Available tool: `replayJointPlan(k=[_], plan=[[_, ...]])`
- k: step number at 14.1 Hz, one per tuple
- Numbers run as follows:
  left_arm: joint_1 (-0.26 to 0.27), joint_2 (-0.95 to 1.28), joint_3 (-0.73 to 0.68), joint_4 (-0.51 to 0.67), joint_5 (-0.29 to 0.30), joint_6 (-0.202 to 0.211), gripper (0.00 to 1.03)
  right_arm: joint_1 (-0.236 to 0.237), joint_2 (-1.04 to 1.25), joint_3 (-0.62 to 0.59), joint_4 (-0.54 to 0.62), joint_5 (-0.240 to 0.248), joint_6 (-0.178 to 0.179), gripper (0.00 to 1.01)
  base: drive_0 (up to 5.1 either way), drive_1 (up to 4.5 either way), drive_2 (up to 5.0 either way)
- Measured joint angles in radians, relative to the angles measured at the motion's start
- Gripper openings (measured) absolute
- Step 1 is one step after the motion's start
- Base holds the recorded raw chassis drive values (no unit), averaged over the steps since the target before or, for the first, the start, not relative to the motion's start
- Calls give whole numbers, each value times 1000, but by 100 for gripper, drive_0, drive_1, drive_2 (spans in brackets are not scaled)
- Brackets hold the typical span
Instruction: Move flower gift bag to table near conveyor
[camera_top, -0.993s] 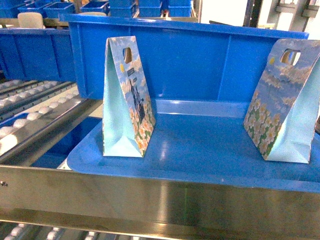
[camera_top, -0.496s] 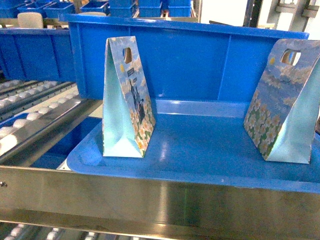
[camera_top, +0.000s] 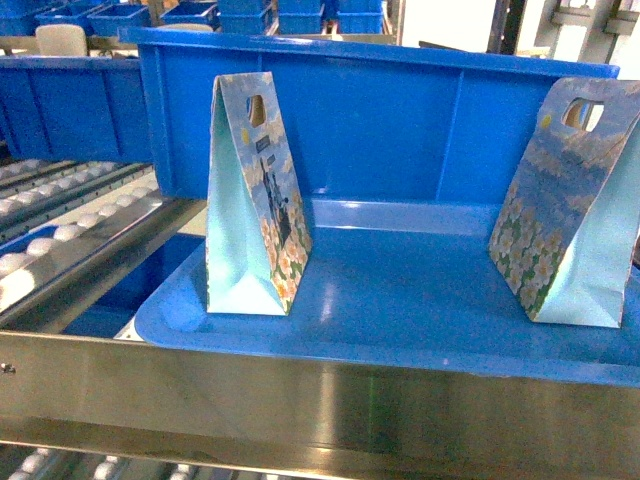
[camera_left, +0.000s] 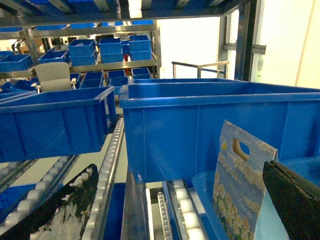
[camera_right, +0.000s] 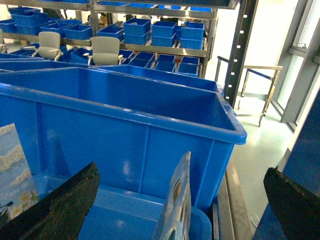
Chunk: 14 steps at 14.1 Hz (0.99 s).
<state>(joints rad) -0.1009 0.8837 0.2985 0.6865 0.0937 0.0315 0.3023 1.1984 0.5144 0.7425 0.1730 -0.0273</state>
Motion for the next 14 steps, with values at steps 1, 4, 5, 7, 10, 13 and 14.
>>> replayJointPlan(k=[1, 4, 5, 7, 10, 13, 14], plan=[[0, 0, 0, 0, 0, 0, 98, 1, 52, 40, 1, 2, 0, 98, 0, 0, 0], [0, 0, 0, 0, 0, 0, 98, -10, 210, 139, 13, -2, -10, 98, 0, 0, 0], [0, 0, 0, 0, 0, 0, 98, -24, 251, 165, 0, -11, -11, 98, 0, 0, 0], [0, 0, 0, 0, 0, 0, 98, -48, 320, 195, -18, -6, -10, 98, 0, 0, 0], [0, 0, 0, 0, 0, 0, 98, -66, 387, 206, -39, 16, 2, 98, 0, 0, 0], [0, 0, 0, 0, 0, 1, 98, -74, 424, 212, -71, -13, 52, 98, 0, 0, 0], [0, 0, 0, 0, 0, 1, 98, -75, 425, 212, -61, -15, 66, 93, 0, 0, 0]])
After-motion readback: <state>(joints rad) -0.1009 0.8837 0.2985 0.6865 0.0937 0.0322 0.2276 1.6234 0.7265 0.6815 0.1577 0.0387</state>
